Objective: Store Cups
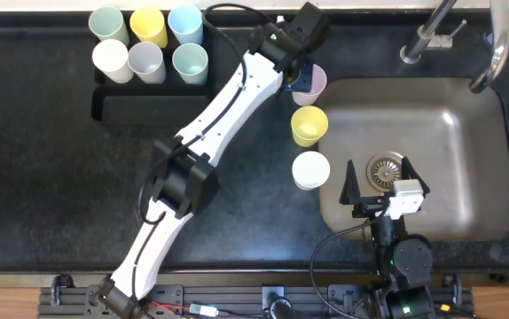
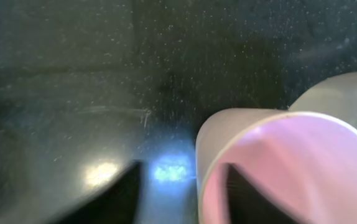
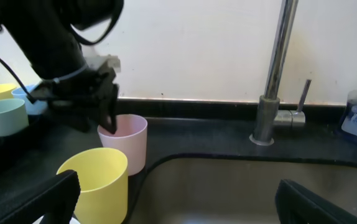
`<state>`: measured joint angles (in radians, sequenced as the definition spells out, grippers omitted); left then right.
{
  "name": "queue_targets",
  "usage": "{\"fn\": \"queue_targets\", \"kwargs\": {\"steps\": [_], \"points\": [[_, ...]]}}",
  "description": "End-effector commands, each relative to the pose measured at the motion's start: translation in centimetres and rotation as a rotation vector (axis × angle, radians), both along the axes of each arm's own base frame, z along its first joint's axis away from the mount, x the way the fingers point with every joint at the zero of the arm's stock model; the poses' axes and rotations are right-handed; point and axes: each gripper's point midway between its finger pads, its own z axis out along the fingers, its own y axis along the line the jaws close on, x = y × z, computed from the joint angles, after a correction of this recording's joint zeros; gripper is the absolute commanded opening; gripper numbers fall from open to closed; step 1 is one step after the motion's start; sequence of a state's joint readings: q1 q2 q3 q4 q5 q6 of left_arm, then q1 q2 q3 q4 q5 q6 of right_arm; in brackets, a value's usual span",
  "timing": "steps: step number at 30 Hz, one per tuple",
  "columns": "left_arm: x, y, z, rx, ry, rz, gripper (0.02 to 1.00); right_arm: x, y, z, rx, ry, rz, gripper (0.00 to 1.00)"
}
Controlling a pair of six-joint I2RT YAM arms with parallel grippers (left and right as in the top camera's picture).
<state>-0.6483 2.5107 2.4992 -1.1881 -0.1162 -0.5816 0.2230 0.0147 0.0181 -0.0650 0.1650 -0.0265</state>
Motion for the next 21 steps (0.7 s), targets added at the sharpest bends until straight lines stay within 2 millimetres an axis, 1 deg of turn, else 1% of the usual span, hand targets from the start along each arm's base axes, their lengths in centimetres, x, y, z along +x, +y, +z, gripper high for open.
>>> {"fn": "queue_targets", "kwargs": {"steps": [1, 2, 5, 7, 8, 9, 10, 11, 12, 14, 15, 17, 18, 19, 21], "points": [[0.2, -0.7, 0.2, -0.021, -0.007, -0.003, 0.073, 0.0, -0.3, -0.3, -0.003, -0.003, -0.014, 0.996], [0.1, -0.8, 0.3, -0.026, -0.005, -0.006, 0.04, 0.0, -0.3, -0.3, -0.003, -0.003, -0.014, 0.996], [0.0, -0.9, 1.0, -0.038, -0.009, -0.02, 0.036, 0.0, -0.3, -0.3, -0.003, -0.003, -0.014, 0.998], [0.0, -0.8, 2.3, -0.048, -0.033, -0.018, 0.034, 0.0, -0.3, -0.3, -0.003, -0.003, -0.014, 0.998], [0.1, -0.6, 3.7, -0.052, -0.059, -0.011, 0.034, 0.0, -0.3, -0.3, -0.003, -0.003, -0.014, 0.996], [0.3, -0.1, 5.6, -0.053, -0.1, 0.001, 0.034, 0.0, -0.3, -0.3, -0.003, -0.003, -0.014, 0.998], [0.5, 0.5, 7.6, -0.054, -0.143, 0.018, 0.034, 0.0, -0.3, -0.3, -0.003, -0.003, -0.014, 0.996], [0.8, 1.6, 10.2, -0.054, -0.201, 0.055, 0.034, 0.0, -0.3, -0.3, -0.003, -0.003, -0.014, 0.998], [0.8, 2.8, 12.5, -0.053, -0.251, 0.098, 0.034, 0.0, -0.3, -0.3, -0.003, -0.003, -0.014, 0.998], [0.5, 6.6, 17.7, -0.055, -0.354, 0.243, 0.034, 0.0, -0.3, -0.3, -0.003, -0.003, -0.014, 0.996], [0.1, 8.5, 19.6, -0.061, -0.389, 0.31, 0.034, 0.0, -0.3, -0.3, -0.003, -0.003, -0.014, 0.998], [-1.1, 13.2, 23.0, -0.077, -0.448, 0.463, 0.034, 0.0, -0.3, -0.3, -0.003, -0.003, -0.014, 0.998], [-1.6, 15.4, 24.0, -0.086, -0.464, 0.528, 0.034, 0.0, -0.3, -0.3, -0.003, -0.003, -0.014, 0.998], [-2.4, 18.0, 24.7, -0.101, -0.473, 0.612, 0.034, 0.0, -0.3, -0.3, -0.003, -0.003, -0.014, 0.996], [-4.4, 23.2, 24.8, -0.141, -0.461, 0.798, 0.034, 0.0, -0.3, -0.3, -0.003, -0.003, -0.014, 0.998]]}}
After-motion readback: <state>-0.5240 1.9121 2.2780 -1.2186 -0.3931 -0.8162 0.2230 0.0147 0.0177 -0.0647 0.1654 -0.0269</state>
